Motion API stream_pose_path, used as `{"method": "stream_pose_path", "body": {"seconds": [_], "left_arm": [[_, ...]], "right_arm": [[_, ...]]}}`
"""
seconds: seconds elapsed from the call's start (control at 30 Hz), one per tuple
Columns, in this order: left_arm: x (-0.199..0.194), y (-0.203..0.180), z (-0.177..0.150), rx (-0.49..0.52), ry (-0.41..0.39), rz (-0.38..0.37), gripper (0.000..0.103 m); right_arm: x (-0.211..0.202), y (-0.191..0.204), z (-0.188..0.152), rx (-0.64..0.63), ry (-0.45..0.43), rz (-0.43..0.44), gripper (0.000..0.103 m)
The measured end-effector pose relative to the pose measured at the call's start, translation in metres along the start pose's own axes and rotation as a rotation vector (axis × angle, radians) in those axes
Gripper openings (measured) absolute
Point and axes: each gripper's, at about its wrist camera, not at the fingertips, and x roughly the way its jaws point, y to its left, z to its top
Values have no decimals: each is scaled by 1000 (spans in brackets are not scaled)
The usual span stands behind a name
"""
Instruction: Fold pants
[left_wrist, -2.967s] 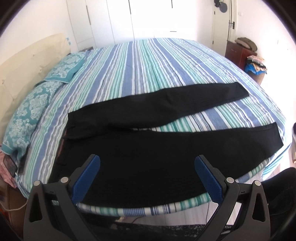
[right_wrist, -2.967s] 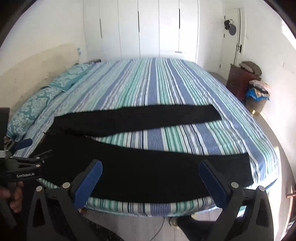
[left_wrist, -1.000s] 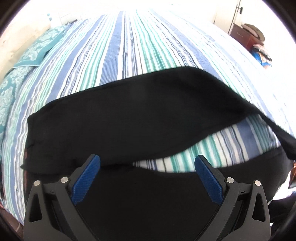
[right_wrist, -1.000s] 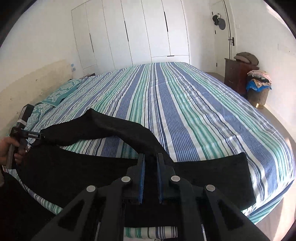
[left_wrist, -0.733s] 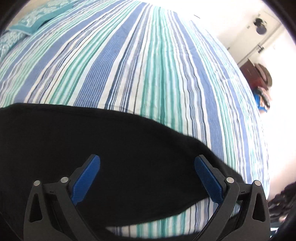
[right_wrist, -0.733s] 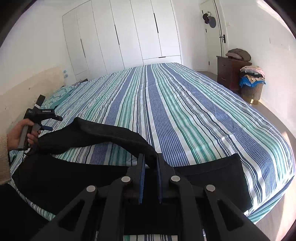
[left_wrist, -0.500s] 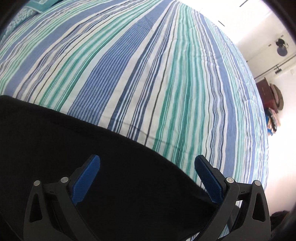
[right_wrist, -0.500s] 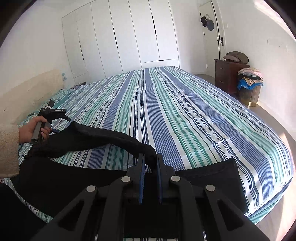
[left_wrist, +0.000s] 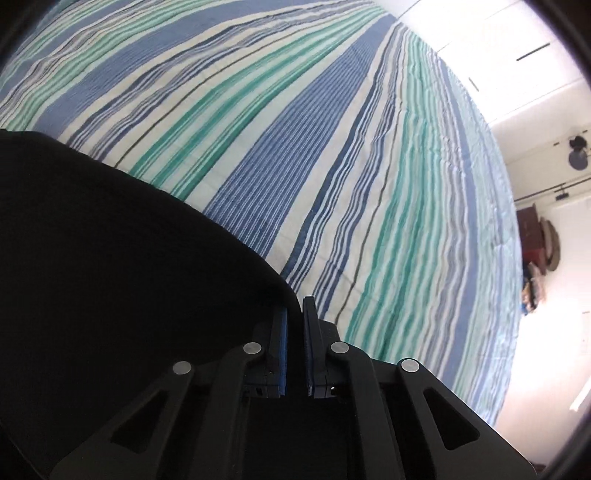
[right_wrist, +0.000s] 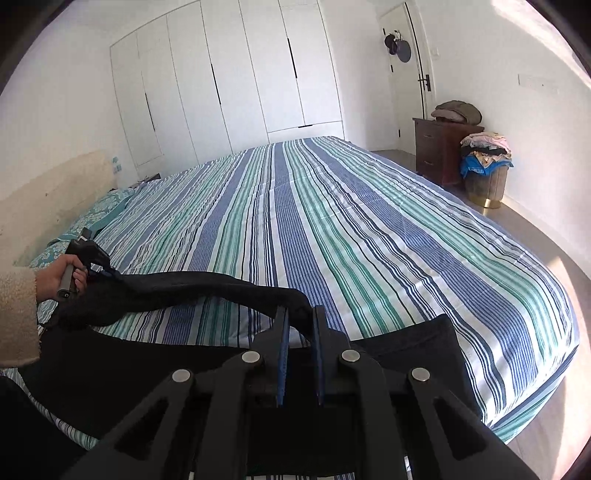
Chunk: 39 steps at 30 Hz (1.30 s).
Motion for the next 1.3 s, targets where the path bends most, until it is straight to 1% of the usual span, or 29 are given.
{"method": "stream_pose_path", "body": {"seconds": [0.07,0.13,0.2,0.23,0.3,0.33,0.37,0.4,0.43,0.47,0.5,0.53,0.57,0.6,0.63,0.67,0.7,0.73,0.8,0.83,0.9,0.93,1.0,1.03,1.13,1.17,1.2,1.27,1.3], "left_arm": [[-37,-3,-10,51,-48,-28,6],[-87,-6,-29,117,-129,-55,6],[-136,-5,-55,192,-219,-71,6],[-160,3,-74,230,-254,-73,6],[-189,23,-116,286,-290,-45,6],[-192,34,-138,305,-287,-22,6],[-189,46,-159,309,-272,1,6],[-182,59,-175,296,-246,15,6],[-174,73,-190,273,-216,20,6],[-165,84,-200,247,-189,20,6],[-159,94,-209,220,-174,22,6],[-159,101,-213,204,-174,13,6],[-160,105,-217,201,-182,3,6],[-161,103,-220,214,-197,-1,6],[-163,100,-220,231,-211,-4,6],[-165,96,-221,248,-220,-8,6],[-167,93,-221,261,-227,-11,6],[-168,92,-219,267,-233,-17,6],[-171,92,-214,262,-239,-33,6],[-172,92,-212,258,-241,-39,6],[-173,93,-209,260,-240,-51,6],[-172,91,-208,260,-240,-53,6],[-173,94,-213,263,-241,-55,6],[-174,94,-216,265,-242,-54,6],[-170,96,-220,271,-237,-53,5],[-169,97,-224,274,-233,-46,5],[-167,98,-227,274,-228,-40,5],[-164,96,-228,275,-222,-30,4],[-165,95,-229,278,-224,-26,3]], "right_arm": [[4,-6,13,-12,-4,0,12],[-4,-2,34,-89,-77,-6,12],[-15,6,55,-180,-147,6,12],[-17,11,62,-238,-162,19,12],[-13,20,60,-377,-130,46,13],[-5,22,52,-440,-77,53,13],[9,21,41,-475,16,70,13],[26,18,27,-485,139,86,14],[43,12,11,-482,265,78,19],[59,4,-5,-469,392,57,29],[70,-5,-19,-444,510,21,36],[75,-17,-28,-400,592,-19,45],[71,-29,-31,-337,622,-39,46],[62,-41,-29,-256,616,-46,46],[50,-52,-24,-163,588,-47,51],[36,-64,-19,-57,545,-39,60],[24,-73,-16,63,498,-19,64],[16,-80,-15,194,464,30,68],[14,-88,-27,460,430,186,68],[18,-87,-34,564,417,244,68],[36,-73,-45,677,408,307,68],[47,-67,-51,716,407,313,68],[67,-64,-60,791,413,244,68],[75,-63,-63,817,394,214,68],[87,-68,-66,870,316,152,65],[87,-69,-65,874,292,140,60],[89,-69,-61,856,288,120,54],[92,-66,-54,796,304,55,14],[93,-66,-49,783,305,51,14]]}}
